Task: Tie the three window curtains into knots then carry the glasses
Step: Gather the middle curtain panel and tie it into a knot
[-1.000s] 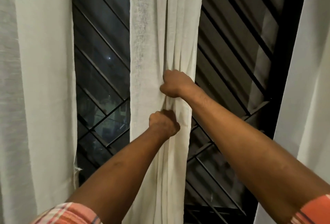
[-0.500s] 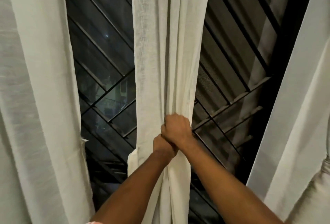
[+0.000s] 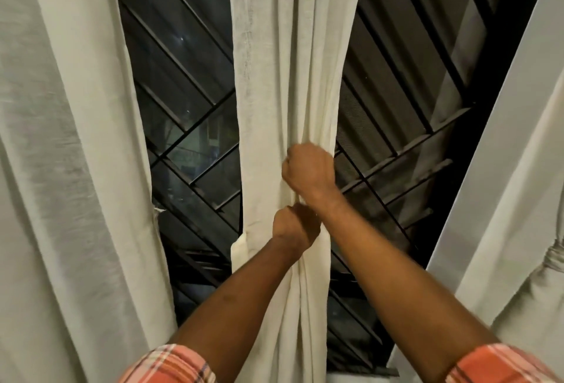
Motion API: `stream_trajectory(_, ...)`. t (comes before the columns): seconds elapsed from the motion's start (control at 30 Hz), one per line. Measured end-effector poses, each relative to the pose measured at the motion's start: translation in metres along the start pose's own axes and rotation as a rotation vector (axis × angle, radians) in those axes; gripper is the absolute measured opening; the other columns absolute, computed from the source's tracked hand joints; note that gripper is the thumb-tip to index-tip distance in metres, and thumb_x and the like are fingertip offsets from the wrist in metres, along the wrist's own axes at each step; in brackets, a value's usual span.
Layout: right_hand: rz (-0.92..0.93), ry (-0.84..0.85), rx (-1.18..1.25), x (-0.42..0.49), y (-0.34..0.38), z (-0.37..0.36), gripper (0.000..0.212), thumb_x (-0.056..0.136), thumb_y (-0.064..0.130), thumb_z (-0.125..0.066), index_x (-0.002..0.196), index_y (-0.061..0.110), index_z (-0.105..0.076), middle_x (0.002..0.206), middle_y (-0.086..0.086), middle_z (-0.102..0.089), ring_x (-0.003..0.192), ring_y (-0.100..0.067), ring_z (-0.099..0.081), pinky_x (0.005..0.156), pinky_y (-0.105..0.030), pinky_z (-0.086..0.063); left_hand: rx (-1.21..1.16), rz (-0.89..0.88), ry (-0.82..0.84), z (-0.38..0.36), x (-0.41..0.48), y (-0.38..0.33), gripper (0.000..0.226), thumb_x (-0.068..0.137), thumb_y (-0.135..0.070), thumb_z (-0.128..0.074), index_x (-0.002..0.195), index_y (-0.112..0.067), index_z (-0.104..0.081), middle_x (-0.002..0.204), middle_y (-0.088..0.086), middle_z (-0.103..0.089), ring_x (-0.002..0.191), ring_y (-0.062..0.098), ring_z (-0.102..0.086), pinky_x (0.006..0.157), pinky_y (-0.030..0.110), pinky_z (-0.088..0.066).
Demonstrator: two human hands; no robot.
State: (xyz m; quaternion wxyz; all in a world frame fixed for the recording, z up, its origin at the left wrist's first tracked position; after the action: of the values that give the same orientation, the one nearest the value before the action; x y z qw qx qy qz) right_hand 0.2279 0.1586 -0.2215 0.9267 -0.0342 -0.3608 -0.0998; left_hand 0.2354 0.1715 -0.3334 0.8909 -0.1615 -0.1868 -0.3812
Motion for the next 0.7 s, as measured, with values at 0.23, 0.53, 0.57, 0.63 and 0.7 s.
stream_trajectory(0.23, 0.012, 0.228, 0.054, -0.044, 0.003, -0.039, 0.021, 0.095, 0.024, -0.049, 0.094, 0.008, -0.062, 0.095, -0.011, -0.065, 0.088, -0.030, -0.063, 0.065, -0.031, -0.039, -0.050, 0.125, 0.076, -0.014, -0.022, 0.016, 0.031, 0.101, -0.012, -0.041, 0.129, 0.000, -0.048, 0.129, 0.017, -0.055, 0.073, -0.005, -0.064, 0.061, 0.008, -0.048)
stream_trajectory(0.53, 0.058, 0.227, 0.074, -0.051, 0.011, -0.029, 0.017, 0.092, 0.022, -0.049, 0.080, 0.009, -0.052, 0.093, -0.013, -0.064, 0.085, -0.033, -0.062, 0.062, -0.030, -0.035, 0.225, 0.231, 0.173, -0.053, -0.031, 0.034, 0.045, 0.098, -0.046, -0.034, 0.129, -0.017, -0.050, 0.125, 0.005, -0.059, 0.107, 0.027, -0.062, 0.087, 0.034, -0.049)
stream_trajectory(0.57, 0.064, 0.228, 0.076, -0.053, 0.013, -0.029, 0.018, 0.092, 0.021, -0.049, 0.078, 0.010, -0.048, 0.092, -0.013, -0.064, 0.085, -0.033, -0.061, 0.061, -0.031, -0.034, 0.231, 0.202, 0.160, -0.053, -0.031, 0.032, 0.042, 0.100, -0.041, -0.034, 0.129, -0.016, -0.050, 0.128, 0.005, -0.057, 0.112, 0.026, -0.059, 0.089, 0.033, -0.048)
stream_trajectory(0.63, 0.063, 0.218, 0.090, -0.058, 0.014, -0.028, 0.019, 0.092, 0.022, -0.048, 0.077, 0.011, -0.046, 0.092, -0.013, -0.064, 0.085, -0.034, -0.061, 0.061, -0.032, -0.032, 0.201, 0.152, 0.160, -0.056, -0.032, 0.025, 0.038, 0.102, -0.035, -0.033, 0.128, -0.014, -0.050, 0.129, 0.007, -0.055, 0.116, 0.025, -0.056, 0.091, 0.032, -0.044)
stream_trajectory(0.7, 0.047, 0.196, 0.118, -0.064, 0.013, -0.025, 0.019, 0.091, 0.022, -0.048, 0.075, 0.012, -0.047, 0.091, -0.013, -0.064, 0.084, -0.035, -0.060, 0.060, -0.032, -0.032, 0.207, 0.065, 0.117, -0.064, -0.041, 0.018, 0.028, 0.098, -0.031, -0.046, 0.115, -0.013, -0.059, 0.114, 0.008, -0.062, 0.102, 0.024, -0.062, 0.082, 0.031, -0.049)
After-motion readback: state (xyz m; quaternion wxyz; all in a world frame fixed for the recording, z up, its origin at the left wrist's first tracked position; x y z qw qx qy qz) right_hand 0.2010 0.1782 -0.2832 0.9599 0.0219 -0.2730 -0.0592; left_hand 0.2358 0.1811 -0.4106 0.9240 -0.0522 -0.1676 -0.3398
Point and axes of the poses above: each hand's wrist, its own x-axis towards the middle knuckle, its own z-axis out of the back of the hand, y = z × x, the point moved 5 cm from there along x, towards the middle knuckle
